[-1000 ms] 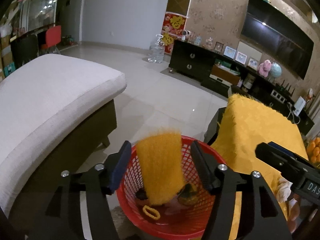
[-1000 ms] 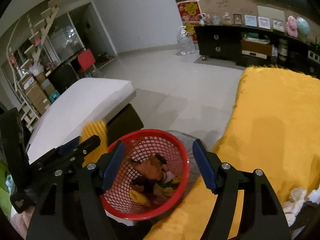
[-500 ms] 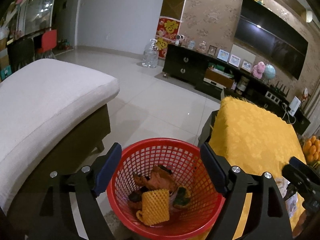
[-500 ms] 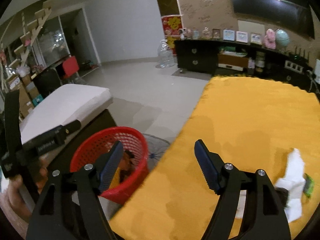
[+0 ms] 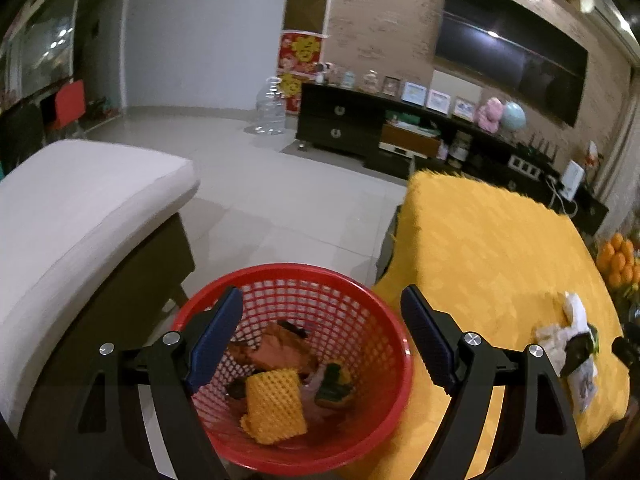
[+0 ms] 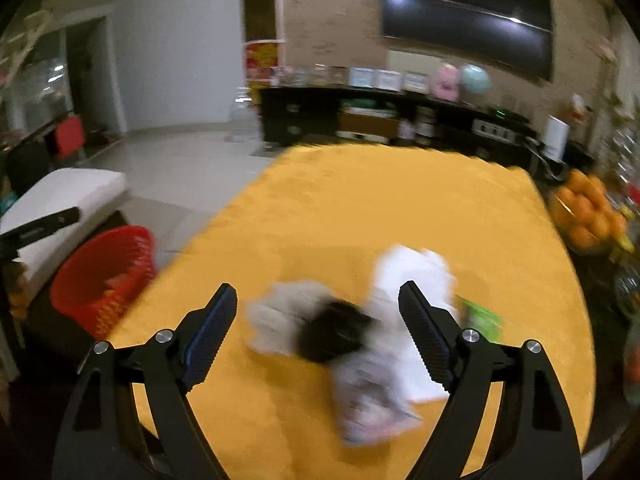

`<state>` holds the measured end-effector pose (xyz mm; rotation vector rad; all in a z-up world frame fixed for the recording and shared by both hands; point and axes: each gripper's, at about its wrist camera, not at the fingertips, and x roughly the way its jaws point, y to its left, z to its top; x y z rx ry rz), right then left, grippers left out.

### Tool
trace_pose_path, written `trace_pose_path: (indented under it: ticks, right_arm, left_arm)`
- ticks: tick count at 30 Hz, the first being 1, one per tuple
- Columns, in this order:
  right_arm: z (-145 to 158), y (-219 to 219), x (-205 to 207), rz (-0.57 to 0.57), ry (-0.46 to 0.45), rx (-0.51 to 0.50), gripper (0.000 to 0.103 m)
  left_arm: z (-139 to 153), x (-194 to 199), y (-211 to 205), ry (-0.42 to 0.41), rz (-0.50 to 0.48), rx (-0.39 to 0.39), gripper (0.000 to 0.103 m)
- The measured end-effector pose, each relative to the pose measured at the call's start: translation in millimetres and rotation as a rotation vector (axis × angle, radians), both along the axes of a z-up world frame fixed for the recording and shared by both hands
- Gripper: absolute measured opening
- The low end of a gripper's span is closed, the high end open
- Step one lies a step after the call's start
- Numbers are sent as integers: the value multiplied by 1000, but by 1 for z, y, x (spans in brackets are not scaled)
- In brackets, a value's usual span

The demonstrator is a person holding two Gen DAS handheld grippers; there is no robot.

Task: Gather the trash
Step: 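Move both tools back over the table toward the remaining trash, then grasp the white mesh cloth with the left tool while the right tool grasps the black bag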

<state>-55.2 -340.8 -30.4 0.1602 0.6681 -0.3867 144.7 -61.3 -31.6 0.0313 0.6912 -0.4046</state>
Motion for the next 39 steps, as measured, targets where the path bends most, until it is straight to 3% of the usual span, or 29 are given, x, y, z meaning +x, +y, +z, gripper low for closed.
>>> trace_pose_path:
  ticks: [4,8,20,28,36,39]
  right_arm:
    - [-14,-31,-28,-107,15,-23,86]
    - [-26,-55,-44,-172,-1,32,86]
    - [-26,-60,-53,-170,-53,79,86]
    - [-27,-65,-58,-175,-74,121,86]
    - [-29,-70,-60,-181,-87,160,86]
    - [-30,-73,-61,-181,-91,172,86]
  left_arm:
    - [-6,-10,-18,-11,-48,36,78]
    - [-15,-19,-36,-4,-100,76,78]
    - [-29,-52,-104,38,-265,138,78]
    - [-23,-61,-162,84,-351,113,78]
    - [-43,-68,-226,116,-448,203,77]
    - [-55,-70,-236,142,-484,228,71]
